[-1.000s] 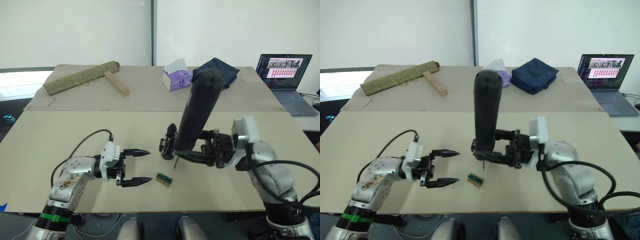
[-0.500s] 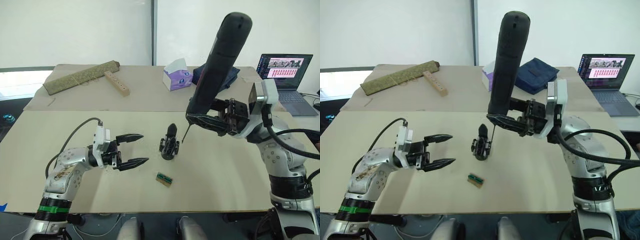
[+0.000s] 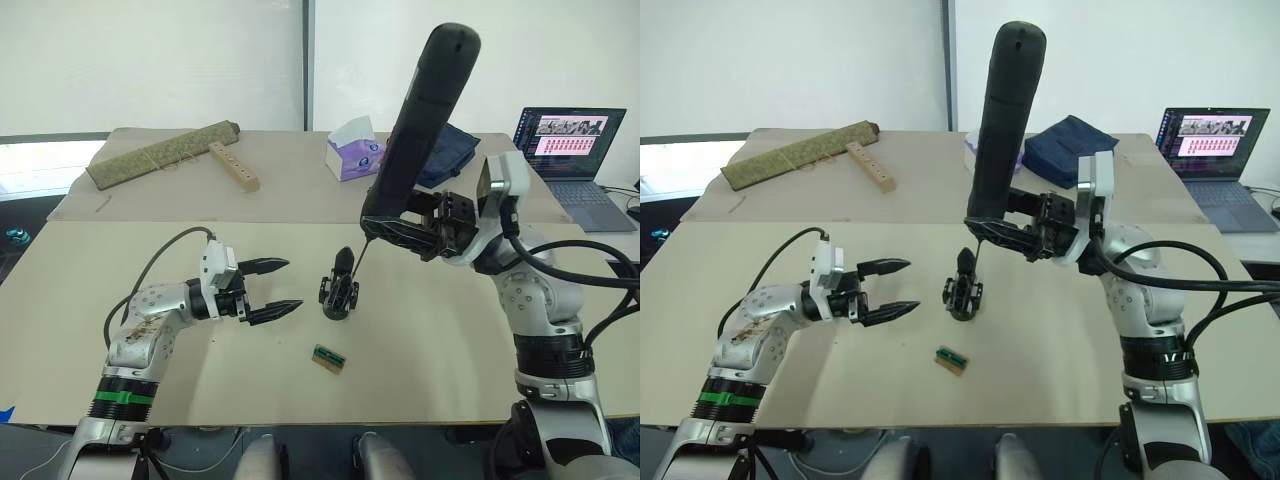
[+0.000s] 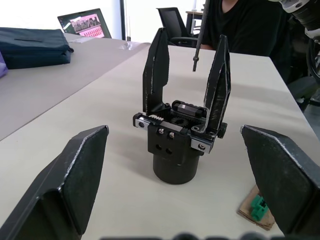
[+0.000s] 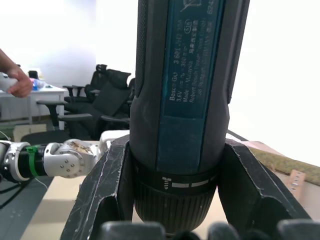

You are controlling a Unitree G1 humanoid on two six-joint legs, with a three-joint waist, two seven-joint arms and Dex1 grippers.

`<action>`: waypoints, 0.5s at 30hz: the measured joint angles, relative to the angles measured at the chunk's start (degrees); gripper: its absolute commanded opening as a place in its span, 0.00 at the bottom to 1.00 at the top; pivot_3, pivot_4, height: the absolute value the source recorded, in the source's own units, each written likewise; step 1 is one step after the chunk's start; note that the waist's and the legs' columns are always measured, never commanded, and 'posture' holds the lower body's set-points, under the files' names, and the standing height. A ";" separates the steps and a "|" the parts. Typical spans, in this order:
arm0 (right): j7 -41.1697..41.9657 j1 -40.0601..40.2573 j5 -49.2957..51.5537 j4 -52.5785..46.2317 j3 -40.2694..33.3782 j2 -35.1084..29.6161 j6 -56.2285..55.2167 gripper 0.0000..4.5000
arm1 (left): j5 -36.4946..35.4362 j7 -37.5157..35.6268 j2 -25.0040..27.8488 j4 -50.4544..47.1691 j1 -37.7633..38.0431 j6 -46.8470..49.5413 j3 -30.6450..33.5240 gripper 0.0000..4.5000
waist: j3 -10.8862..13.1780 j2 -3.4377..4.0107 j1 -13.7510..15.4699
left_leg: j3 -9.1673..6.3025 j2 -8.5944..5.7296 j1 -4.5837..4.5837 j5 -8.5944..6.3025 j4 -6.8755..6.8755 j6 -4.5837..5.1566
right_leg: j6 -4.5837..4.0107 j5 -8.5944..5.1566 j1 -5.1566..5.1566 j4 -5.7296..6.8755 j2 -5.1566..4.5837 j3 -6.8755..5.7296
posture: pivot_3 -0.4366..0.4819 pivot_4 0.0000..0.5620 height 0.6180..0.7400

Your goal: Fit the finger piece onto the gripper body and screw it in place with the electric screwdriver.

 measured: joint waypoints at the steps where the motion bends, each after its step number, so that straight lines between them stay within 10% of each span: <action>1: -0.02 -0.01 0.00 0.01 0.16 0.29 0.01 0.43 | 0.09 -0.14 -0.22 0.28 -0.29 0.00 -0.39 1.00 | 0.00 0.00 0.00 | 0.00 0.00 0.00 0.00 0.00 0.00 | 0.00 0.00 0.00 0.00 0.00 0.00 | 0.48 0.27 1.00; 15: -0.39 -1.64 -2.49 1.93 3.32 3.65 0.07 0.43 | 5.68 -4.87 -3.31 10.37 -4.50 -6.47 -4.88 1.00 | 0.00 0.00 0.00 | 0.00 -0.01 -0.04 0.00 0.00 0.00 | -0.01 0.00 -0.03 0.01 0.01 0.00 | 0.48 0.27 1.00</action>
